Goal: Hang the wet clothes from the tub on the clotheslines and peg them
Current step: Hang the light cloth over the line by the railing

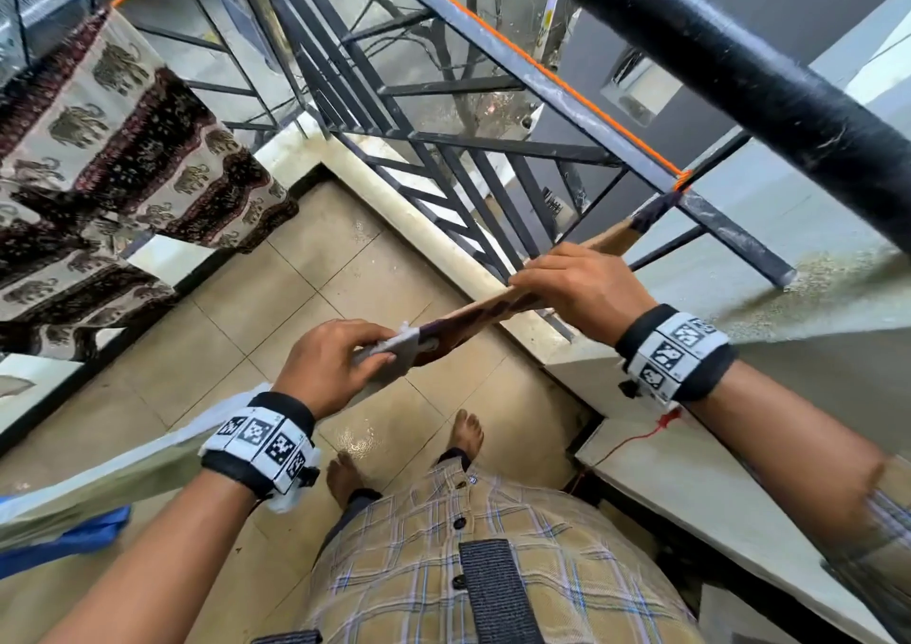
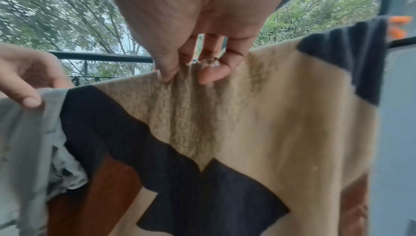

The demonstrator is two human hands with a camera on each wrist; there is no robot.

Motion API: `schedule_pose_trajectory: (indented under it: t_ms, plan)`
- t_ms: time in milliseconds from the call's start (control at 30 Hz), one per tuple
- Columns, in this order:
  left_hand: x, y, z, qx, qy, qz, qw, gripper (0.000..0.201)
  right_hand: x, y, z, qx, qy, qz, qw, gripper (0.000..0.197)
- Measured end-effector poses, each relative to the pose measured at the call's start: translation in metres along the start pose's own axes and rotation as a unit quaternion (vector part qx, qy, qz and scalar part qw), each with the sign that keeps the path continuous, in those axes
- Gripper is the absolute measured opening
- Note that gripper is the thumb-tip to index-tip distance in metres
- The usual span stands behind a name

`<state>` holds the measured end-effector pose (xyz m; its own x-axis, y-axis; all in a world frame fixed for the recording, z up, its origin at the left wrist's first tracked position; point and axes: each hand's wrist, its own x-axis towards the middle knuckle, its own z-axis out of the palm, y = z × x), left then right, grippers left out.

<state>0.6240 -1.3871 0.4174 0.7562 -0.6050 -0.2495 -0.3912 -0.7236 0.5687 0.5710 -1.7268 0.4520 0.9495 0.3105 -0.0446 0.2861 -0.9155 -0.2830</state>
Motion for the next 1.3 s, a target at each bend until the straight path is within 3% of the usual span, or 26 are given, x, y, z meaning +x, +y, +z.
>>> schedule_pose_trajectory:
  t_ms: [133, 300, 600, 800, 933, 1000, 1067, 1200, 1300]
  plan:
    - [-0.005, 0.0, -0.003, -0.023, 0.034, 0.022, 0.999, 0.04, -0.005, 0.022, -0.017, 0.007, 0.022, 0.02, 1.0, 0.035]
    - [-0.016, -0.011, -0.005, -0.044, 0.061, 0.0, 0.997, 0.039, -0.007, 0.043, -0.026, -0.009, 0.022, 0.05, 0.998, 0.032]
    - [-0.028, -0.022, -0.017, 0.004, 0.062, -0.033, 0.998, 0.031, 0.005, 0.016, -0.036, -0.048, -0.001, 0.16, 0.986, 0.025]
    - [-0.03, -0.024, -0.02, 0.005, 0.053, -0.048, 0.997, 0.033, 0.035, -0.067, -0.006, 0.006, -0.026, -0.005, 1.0, 0.038]
    - [-0.027, -0.017, -0.012, 0.105, 0.006, 0.023, 0.994, 0.07, 0.056, -0.1, 0.032, 0.02, -0.052, -0.071, 0.996, 0.033]
    - [-0.026, -0.019, -0.009, 0.136, -0.002, 0.036, 0.99, 0.068, 0.059, -0.1, 0.039, 0.006, -0.07, -0.079, 0.994, 0.029]
    - [-0.027, -0.022, -0.009, 0.115, 0.015, 0.027, 0.993, 0.054, 0.056, -0.092, 0.038, 0.013, -0.071, -0.064, 0.995, 0.027]
    - [-0.034, -0.023, -0.017, 0.085, 0.041, 0.024, 0.995, 0.051, 0.042, -0.07, 0.027, 0.02, -0.053, -0.045, 0.997, 0.025]
    - [-0.036, -0.033, -0.028, 0.102, 0.066, -0.023, 0.992, 0.032, 0.03, -0.049, 0.014, 0.022, -0.021, -0.012, 0.999, 0.027]
